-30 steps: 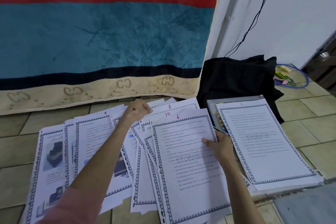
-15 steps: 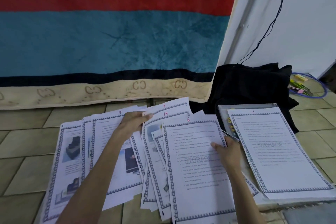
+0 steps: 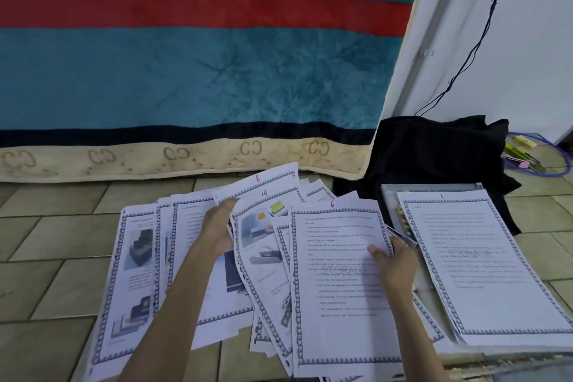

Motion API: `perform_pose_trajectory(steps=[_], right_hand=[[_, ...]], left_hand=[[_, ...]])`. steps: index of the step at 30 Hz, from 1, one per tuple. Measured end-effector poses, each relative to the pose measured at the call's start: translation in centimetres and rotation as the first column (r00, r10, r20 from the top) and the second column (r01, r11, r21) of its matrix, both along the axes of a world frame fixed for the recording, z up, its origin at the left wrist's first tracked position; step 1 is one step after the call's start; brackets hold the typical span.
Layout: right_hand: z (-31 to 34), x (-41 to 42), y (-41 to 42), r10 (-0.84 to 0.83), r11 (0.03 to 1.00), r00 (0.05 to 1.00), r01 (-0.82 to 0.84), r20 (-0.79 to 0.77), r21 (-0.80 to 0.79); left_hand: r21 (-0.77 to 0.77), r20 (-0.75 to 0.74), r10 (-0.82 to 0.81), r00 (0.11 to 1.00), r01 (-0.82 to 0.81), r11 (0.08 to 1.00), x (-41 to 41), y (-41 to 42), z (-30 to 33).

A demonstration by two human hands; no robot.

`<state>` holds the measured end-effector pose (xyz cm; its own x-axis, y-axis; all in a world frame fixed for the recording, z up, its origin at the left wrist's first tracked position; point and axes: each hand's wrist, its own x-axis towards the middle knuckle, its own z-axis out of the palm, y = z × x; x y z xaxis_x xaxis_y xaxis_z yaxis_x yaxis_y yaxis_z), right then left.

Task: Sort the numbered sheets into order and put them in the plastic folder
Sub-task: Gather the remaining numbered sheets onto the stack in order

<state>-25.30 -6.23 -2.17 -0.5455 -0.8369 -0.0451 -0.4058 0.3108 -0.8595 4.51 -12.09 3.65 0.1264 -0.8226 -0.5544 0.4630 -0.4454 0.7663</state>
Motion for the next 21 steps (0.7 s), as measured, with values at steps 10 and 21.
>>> perform_pose_trajectory(steps=[10,21], right_hand=[[-0.3,2.1,0.4,-0.081,0.990,0.997,0.078,-0.019,-0.119],[-0.2,2.4,-0.1,-0.079,0.986,0.997,0.075,-0.024,-0.152]], left_hand=[[-0.501,0.574,0.274,0.772,0.066,0.863,0.6,-0.1,4.1],[-0.117,0.583,0.048,0.811,0.026,0.993,3.2,4.3,-1.8]])
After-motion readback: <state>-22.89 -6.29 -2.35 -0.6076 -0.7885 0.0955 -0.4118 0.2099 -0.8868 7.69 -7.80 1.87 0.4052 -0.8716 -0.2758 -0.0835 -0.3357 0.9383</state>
